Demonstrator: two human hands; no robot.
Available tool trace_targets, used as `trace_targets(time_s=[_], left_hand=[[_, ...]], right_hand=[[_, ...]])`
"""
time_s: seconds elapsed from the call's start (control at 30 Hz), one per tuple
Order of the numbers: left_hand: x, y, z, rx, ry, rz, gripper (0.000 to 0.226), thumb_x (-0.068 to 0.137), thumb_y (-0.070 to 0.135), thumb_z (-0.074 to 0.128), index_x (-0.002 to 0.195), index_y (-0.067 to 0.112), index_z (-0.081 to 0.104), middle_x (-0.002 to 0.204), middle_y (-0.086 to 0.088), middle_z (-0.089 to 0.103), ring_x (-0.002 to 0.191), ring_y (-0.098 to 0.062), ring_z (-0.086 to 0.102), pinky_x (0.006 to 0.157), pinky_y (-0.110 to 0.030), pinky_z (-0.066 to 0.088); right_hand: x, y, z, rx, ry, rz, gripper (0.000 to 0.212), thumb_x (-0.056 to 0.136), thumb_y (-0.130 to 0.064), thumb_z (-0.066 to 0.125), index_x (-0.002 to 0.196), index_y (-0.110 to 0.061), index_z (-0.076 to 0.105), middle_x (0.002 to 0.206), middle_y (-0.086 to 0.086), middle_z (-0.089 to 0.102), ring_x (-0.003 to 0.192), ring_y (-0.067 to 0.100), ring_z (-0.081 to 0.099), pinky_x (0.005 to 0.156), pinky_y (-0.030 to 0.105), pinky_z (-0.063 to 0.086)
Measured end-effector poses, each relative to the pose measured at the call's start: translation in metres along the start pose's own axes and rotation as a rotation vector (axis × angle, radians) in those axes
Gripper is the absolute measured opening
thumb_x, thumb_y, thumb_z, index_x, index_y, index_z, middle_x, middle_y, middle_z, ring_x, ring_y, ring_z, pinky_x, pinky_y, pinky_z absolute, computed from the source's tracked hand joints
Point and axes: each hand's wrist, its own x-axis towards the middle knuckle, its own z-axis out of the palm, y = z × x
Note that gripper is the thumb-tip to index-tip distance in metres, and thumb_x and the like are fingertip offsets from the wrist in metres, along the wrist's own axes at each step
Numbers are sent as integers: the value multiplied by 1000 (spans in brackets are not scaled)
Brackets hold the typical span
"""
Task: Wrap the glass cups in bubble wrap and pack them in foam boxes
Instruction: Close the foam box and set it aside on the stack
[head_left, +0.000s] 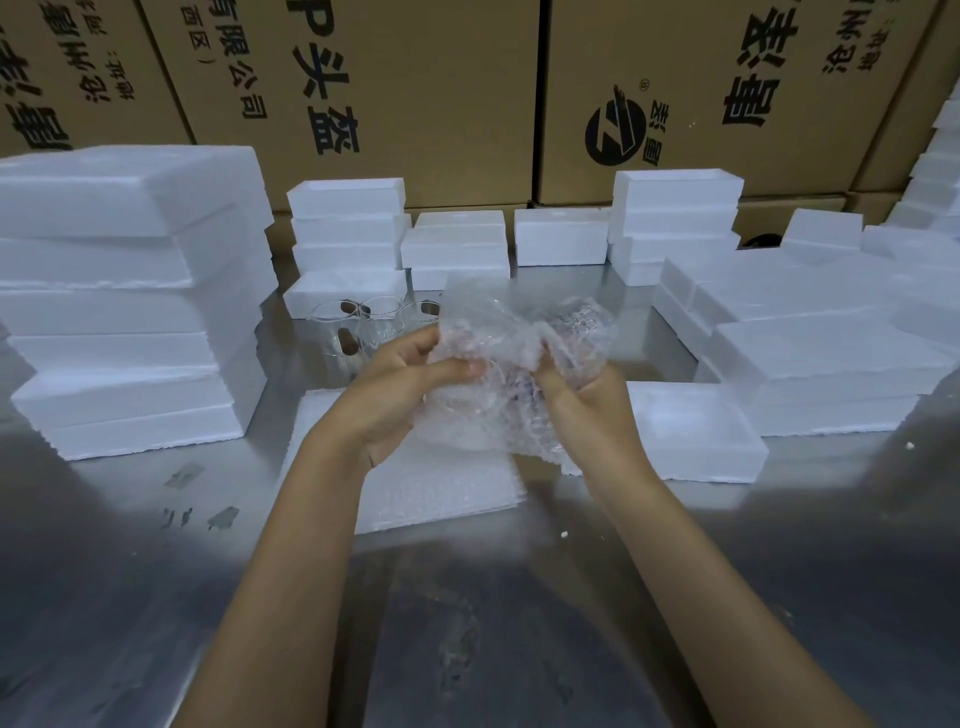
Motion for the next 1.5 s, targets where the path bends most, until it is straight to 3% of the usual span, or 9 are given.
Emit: trace_targets(time_s=[0.17,0.33,0.53,0.63,0.73,0.93,1.2,1.33,1.5], left_hand=[[4,-3,-5,4,108,19,34,90,6,69,122,17,66,118,-2,73,112,-22,68,105,-47,48],[7,-7,-4,-54,227,55,28,95,11,65,121,19,64,114,2,74,109,-18,69,95,-38,54],[9,-7,-14,-130,219,61,33,94,14,66,127,16,63,120,0,72,115,-21,67,97,-41,52],[10,-8,-13,-11,223,53,27,93,17,68,120,22,65,116,6,73,112,-15,67,102,-41,48],[10,-12,-8,171,231,91,23,93,17,68,111,31,66,107,16,73,101,0,68,86,-22,52],[9,-14,-4,277,254,152,31,91,7,68,103,35,66,92,28,71,85,13,64,62,-5,48],[7,-9,0,386,142,100,35,87,0,70,115,21,67,109,6,72,100,-6,67,83,-20,55],[1,0,-12,328,184,68,13,88,22,61,99,25,67,99,8,72,95,-13,67,82,-34,51],[-6,13,-19,341,155,-50,29,77,48,55,83,31,77,86,13,74,81,0,68,76,-31,50]], right_hand=[[-3,-2,4,43,-95,-20,31,86,-40,74,113,-26,68,97,-18,74,88,-6,68,68,5,49],[0,3,3,-23,-174,51,73,71,-47,85,133,-34,48,122,-18,64,110,0,63,93,26,52],[0,4,0,-123,-110,-48,21,92,-25,67,113,-31,69,104,-22,72,99,-5,65,84,15,51],[1,4,-3,-146,-117,-104,34,94,-10,62,97,-43,68,91,-34,69,92,-15,62,72,2,45],[4,7,-5,-248,-102,-148,37,90,0,57,104,-32,71,92,-23,72,87,-9,62,69,3,42],[0,5,0,-184,43,-225,21,86,-9,67,93,-29,64,86,-16,66,80,1,59,68,7,41],[-25,14,32,-538,-19,-548,18,82,-12,62,98,-13,70,94,-6,68,90,10,51,77,27,46],[-26,14,31,-705,-126,-562,30,86,-29,57,111,-19,70,106,-9,65,101,12,49,89,27,39],[-28,18,33,-920,-223,-542,42,83,-46,49,117,-28,65,117,-6,55,114,14,43,97,34,33]])
